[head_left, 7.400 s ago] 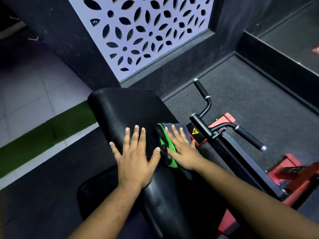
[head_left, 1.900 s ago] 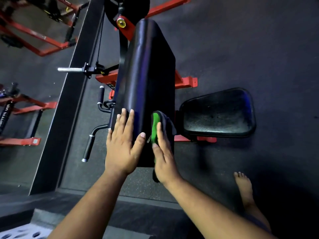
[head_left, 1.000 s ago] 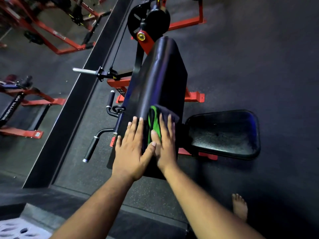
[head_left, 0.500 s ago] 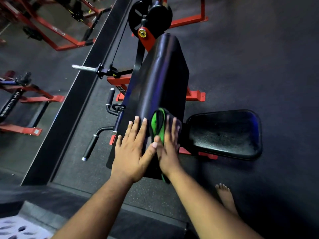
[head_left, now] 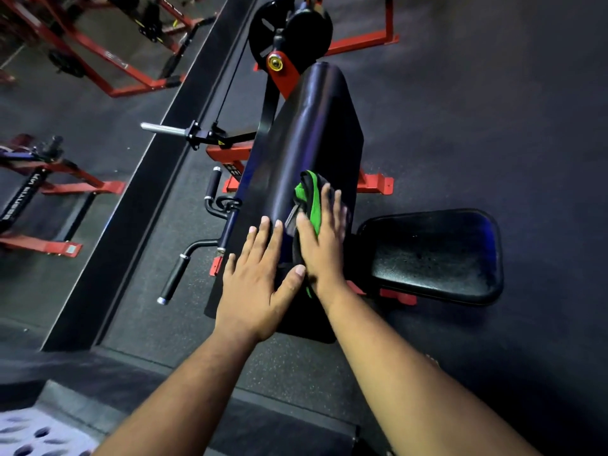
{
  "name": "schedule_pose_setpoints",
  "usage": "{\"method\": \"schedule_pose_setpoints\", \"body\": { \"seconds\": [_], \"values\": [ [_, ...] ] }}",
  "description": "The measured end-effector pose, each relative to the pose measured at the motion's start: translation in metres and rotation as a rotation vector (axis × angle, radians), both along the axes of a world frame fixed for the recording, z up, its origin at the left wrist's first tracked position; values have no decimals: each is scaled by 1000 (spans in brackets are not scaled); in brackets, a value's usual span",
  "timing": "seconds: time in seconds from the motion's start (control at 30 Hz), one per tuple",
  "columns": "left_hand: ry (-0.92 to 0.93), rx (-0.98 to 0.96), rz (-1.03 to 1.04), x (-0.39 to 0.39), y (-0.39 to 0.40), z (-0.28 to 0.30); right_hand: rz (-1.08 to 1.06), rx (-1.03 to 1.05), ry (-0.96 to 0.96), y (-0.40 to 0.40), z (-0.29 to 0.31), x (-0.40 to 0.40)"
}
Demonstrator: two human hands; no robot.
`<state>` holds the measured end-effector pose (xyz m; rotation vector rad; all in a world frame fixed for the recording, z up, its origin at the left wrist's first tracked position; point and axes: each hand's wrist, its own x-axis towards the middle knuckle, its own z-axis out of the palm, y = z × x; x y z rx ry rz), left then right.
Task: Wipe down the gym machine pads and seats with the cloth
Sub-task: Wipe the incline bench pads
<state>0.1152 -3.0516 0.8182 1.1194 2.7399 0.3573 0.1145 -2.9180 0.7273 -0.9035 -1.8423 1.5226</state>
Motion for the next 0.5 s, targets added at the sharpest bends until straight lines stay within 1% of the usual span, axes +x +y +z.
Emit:
{"method": "schedule_pose_setpoints", "body": {
  "seconds": [0.07,0.17,0.23,0.3,0.33,0.4,0.43,0.47,0.5],
  "values": [
    [1,3,-3,-1,0,0,63,38,54,-33,-15,37],
    [3,1,2,-1,0,-2,133,-4,96,-67,-28,76],
    [7,3,4,-1,1,-3,137,-18,80,-56,-37,62],
    [10,9,5,-2,1,-4,130,-9,-12,-24,-59,28],
    [10,11,10,-3,0,-4,119,-60,-68,-4,-73,13],
    [2,4,7,0,-1,-4,54,-318,-174,29,-98,2],
    [-1,5,4,0,-1,-3,42,-411,-199,35,-106,4],
    [-3,10,4,1,-1,-2,35,-453,-203,31,-107,10],
    [-3,13,3,-1,1,-2,30,-453,-173,22,-104,17]
  ]
}}
